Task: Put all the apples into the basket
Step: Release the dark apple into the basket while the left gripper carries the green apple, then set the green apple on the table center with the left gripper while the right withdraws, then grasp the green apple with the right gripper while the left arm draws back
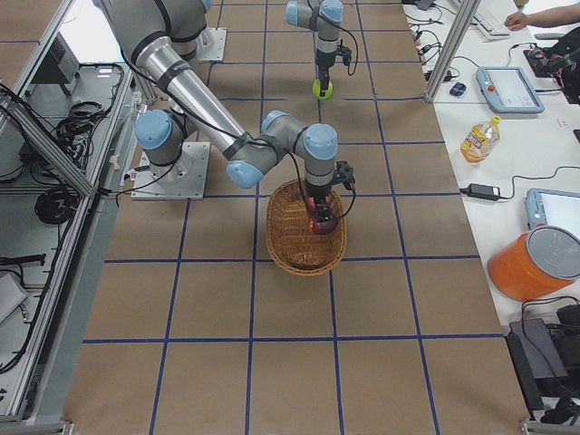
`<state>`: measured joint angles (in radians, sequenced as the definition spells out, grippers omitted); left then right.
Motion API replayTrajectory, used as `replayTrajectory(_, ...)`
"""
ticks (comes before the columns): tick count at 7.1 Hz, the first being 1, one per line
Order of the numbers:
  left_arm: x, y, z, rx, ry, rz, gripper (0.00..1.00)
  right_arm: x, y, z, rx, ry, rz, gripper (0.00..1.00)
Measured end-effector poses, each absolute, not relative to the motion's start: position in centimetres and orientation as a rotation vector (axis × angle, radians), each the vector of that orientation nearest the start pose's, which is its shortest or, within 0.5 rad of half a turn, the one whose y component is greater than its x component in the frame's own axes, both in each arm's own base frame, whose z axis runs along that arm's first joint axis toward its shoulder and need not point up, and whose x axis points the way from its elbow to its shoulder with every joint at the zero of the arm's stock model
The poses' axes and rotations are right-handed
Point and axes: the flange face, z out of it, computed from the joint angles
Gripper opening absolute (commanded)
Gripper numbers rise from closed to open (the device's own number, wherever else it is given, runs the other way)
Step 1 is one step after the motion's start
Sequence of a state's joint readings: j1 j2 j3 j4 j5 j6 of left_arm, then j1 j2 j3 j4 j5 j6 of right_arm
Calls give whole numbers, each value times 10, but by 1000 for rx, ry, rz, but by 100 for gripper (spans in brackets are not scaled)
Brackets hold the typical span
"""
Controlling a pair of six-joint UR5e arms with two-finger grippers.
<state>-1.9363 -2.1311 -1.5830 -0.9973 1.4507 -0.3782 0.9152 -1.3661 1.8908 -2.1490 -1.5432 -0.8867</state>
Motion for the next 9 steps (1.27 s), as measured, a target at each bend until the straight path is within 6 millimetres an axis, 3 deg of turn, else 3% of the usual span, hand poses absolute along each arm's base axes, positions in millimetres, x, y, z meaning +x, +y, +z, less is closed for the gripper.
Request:
replayTrajectory(1,-370,-559,219,25,3254,53,100,-179,-509,308,-323,3148,-109,100)
replayTrajectory(2,-360,-567,240,57,3262,8,100,-119,-520,321,-258,3154,-123,100)
replayTrajectory(3,-334,-582,277,99,3265,-24,100,-51,-528,325,-155,3147,-126,100)
replayTrajectory(4,-285,-597,324,162,3228,26,100,14,-534,326,-51,3136,-131,100)
replayTrajectory(5,-221,-605,373,216,3167,90,100,76,-543,324,30,3122,-138,100)
replayTrajectory(6,-173,-597,427,262,3122,107,100,134,-555,322,97,3112,-141,100)
replayTrajectory(7,-153,-576,474,285,3099,109,100,197,-562,318,153,3105,-144,100)
replayTrajectory(8,-142,-556,507,282,3092,74,100,250,-561,308,209,3096,-132,100)
replayTrajectory(9,-135,-545,520,263,3092,40,100,282,-559,296,238,3088,-116,100)
